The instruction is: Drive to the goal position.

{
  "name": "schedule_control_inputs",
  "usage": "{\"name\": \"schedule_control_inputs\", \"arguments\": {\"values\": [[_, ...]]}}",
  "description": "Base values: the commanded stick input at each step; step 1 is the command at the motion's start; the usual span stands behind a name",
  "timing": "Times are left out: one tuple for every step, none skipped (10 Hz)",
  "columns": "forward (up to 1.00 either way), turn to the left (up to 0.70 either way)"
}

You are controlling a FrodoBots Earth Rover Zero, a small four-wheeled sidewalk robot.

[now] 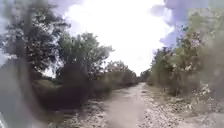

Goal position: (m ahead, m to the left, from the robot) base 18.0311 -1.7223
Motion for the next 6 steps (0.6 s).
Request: {"name": "schedule_control_inputs", "arguments": {"values": [[0.7,0.0],[0.7,0.0],[0.7,0.0],[0.7,0.0],[0.7,0.0],[0.7,0.0]]}}
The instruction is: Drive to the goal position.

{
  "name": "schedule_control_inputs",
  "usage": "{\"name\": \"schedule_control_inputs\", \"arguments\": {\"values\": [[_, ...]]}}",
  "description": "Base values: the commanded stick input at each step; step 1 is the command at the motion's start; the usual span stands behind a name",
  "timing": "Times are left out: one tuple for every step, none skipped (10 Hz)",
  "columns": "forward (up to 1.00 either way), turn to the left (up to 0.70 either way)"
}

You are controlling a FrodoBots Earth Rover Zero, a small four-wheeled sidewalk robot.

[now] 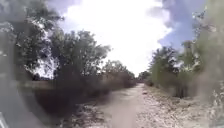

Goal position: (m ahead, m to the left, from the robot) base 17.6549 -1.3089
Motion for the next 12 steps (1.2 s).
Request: {"name": "schedule_control_inputs", "arguments": {"values": [[0.7,0.0],[0.7,0.0],[0.7,0.0],[0.7,0.0],[0.7,0.0],[0.7,0.0],[0.7,0.0],[0.7,0.0],[0.7,0.0],[0.7,0.0],[0.7,0.0],[0.7,0.0]]}}
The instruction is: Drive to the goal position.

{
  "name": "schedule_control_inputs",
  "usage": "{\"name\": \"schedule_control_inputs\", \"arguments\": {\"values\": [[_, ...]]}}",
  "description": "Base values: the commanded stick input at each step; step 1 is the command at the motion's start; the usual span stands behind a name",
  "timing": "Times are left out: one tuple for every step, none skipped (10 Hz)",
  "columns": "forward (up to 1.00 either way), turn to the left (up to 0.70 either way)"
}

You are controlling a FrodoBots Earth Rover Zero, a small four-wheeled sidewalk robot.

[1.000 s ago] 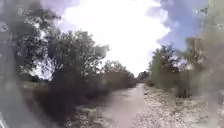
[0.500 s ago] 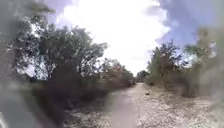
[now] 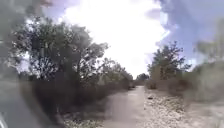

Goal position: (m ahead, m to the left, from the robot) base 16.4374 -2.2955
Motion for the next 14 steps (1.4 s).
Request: {"name": "schedule_control_inputs", "arguments": {"values": [[0.7,0.0],[0.7,0.0],[0.7,-0.29],[0.7,-0.35],[0.7,-0.15],[0.7,0.0],[0.7,0.0],[0.7,0.0],[0.7,0.0],[0.7,0.0],[0.7,0.0],[0.7,0.0],[0.7,0.0],[0.7,0.0]]}}
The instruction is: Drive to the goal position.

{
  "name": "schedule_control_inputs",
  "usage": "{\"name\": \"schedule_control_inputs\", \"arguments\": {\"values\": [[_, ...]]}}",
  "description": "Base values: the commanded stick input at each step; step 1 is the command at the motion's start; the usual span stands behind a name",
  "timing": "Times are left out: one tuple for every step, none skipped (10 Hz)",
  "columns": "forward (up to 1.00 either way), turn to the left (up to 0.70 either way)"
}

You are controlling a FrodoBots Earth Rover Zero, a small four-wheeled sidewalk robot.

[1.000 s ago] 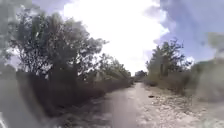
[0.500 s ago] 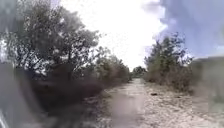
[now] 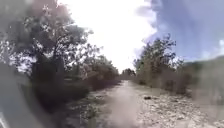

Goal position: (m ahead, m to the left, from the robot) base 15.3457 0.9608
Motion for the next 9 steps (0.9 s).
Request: {"name": "schedule_control_inputs", "arguments": {"values": [[0.7,0.0],[0.7,0.0],[0.7,0.0],[0.7,0.0],[0.7,0.0],[0.7,0.0],[0.7,0.0],[0.7,0.0],[0.7,0.0]]}}
